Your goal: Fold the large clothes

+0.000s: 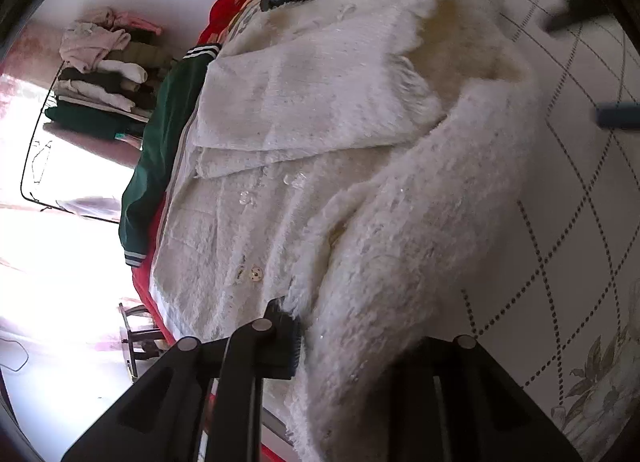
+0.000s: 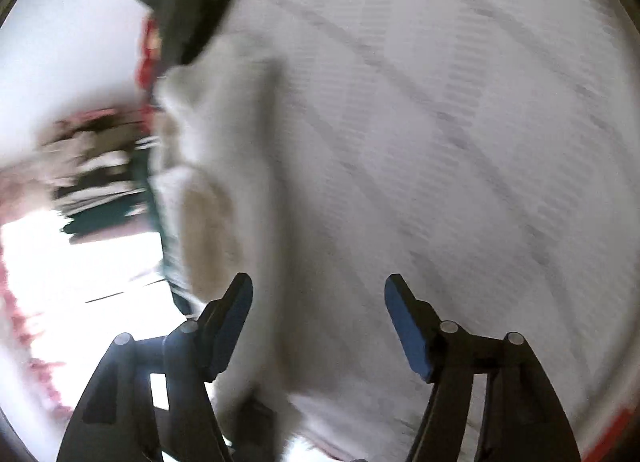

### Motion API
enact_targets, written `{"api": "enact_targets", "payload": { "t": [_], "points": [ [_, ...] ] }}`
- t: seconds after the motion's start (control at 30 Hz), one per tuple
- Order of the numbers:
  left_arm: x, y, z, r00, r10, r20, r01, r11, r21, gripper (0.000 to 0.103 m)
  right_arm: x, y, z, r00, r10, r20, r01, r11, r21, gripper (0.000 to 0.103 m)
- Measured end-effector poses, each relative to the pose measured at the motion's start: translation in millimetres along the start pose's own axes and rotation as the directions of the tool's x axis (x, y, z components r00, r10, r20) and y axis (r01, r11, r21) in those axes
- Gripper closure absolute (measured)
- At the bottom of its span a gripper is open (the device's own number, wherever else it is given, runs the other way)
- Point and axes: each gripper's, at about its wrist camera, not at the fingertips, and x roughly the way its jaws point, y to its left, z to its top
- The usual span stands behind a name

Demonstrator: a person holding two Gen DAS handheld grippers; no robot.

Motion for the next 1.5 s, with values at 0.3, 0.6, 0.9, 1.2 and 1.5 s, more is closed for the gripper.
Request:
{"api": "enact_targets", "payload": {
  "t": [0.3,0.6,0.9,1.2,1.5],
  "points": [
    [-4,23,6,0.988,-0.153,-0.021,0.152,0.988,-0.038,0.085,84,30,33,0.995,0.082,-0.057,-0.08,0.996,0.034,0.086],
    [-4,141,9,0.935,-0.353,0.034,0.354,0.927,-0.124,0.086,58,188,-9,0.997,-0.032,0.065,0.041,0.99,-0.138,0.09],
    [95,288,11,0.912,-0.41,-0.006,0.386,0.862,-0.329,0.084,185,364,-25,0.968,-0.247,0.037,0.246,0.915,-0.32,0.091],
    [248,336,-14,0.859,-0.493,-0.137,0.366,0.78,-0.507,0.05,348,378,-9,0.88,-0.472,-0.055,0.417,0.824,-0.383,0.077],
    [273,334,-27,0.822,-0.543,-0.173,0.362,0.732,-0.577,0.016,216,354,18,0.928,-0.361,0.087,0.37,0.88,-0.298,0.037]
  ]
}}
